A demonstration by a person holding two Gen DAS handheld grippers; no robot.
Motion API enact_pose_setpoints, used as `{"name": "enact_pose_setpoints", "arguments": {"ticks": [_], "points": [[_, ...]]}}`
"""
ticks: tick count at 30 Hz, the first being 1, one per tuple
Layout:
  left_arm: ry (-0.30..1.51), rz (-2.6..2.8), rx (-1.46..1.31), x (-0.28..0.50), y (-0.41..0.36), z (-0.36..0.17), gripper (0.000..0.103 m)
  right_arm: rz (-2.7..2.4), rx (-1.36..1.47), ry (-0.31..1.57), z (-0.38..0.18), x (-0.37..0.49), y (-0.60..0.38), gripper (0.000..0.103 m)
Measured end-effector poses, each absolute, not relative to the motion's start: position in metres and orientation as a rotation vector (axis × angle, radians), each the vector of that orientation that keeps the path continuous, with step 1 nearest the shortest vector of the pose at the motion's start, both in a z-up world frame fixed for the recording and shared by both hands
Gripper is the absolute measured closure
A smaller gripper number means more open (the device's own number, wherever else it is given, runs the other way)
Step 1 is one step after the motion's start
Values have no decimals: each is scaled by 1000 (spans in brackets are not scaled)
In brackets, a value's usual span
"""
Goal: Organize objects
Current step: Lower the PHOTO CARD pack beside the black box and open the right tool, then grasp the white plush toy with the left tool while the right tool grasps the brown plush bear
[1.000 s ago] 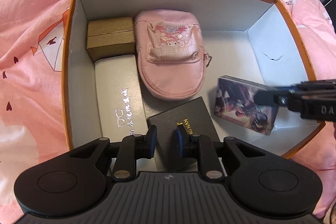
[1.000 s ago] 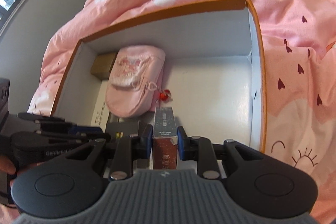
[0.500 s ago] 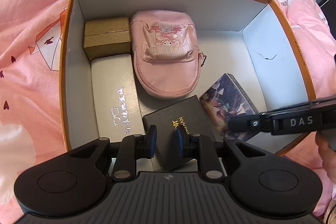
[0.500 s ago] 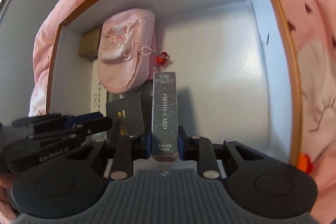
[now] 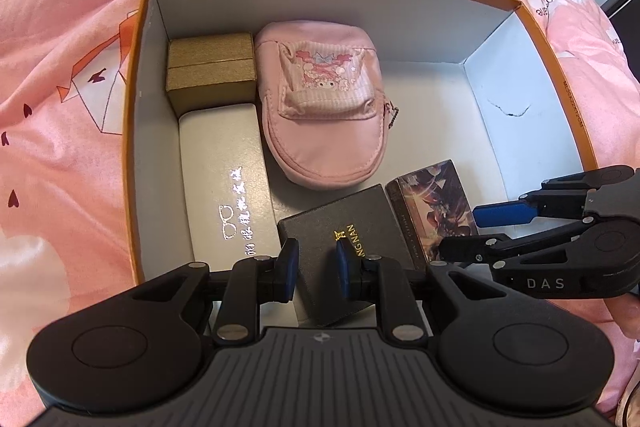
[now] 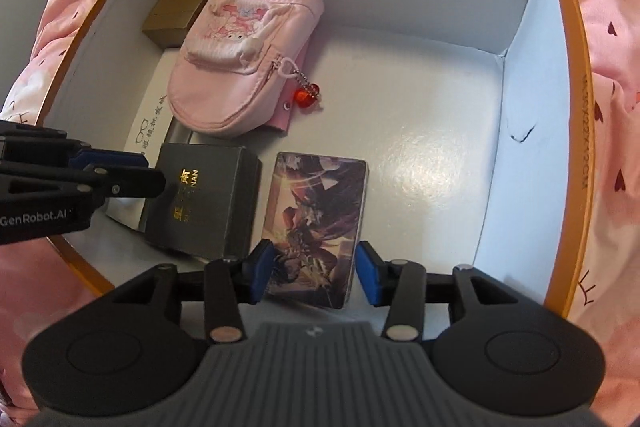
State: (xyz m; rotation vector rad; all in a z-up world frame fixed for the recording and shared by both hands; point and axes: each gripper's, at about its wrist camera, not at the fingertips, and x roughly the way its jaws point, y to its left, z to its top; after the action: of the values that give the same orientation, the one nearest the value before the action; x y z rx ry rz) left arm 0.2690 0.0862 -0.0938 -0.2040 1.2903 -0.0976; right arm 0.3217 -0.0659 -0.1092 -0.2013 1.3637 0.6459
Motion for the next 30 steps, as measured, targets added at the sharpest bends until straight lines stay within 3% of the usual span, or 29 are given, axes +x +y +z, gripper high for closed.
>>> {"name": "enact_pose_setpoints", "arguments": {"ticks": [1, 3, 6, 20, 30], "points": [[1288, -97, -208, 268, 88, -92, 81, 646, -194, 1369, -109, 323, -66, 56], [1285, -95, -215, 268, 91, -91, 81, 648, -183, 1377, -110, 324, -67, 70], [1283, -94, -216, 268, 92, -89, 81, 670, -155, 1407, -115, 326, -68, 80], [1270, -90, -201, 264, 86, -88, 81, 729, -175, 1375, -119, 325, -69, 80], [1109, -118, -178, 223, 60, -33, 79, 753, -188, 1158, -71, 299, -85, 74]]}}
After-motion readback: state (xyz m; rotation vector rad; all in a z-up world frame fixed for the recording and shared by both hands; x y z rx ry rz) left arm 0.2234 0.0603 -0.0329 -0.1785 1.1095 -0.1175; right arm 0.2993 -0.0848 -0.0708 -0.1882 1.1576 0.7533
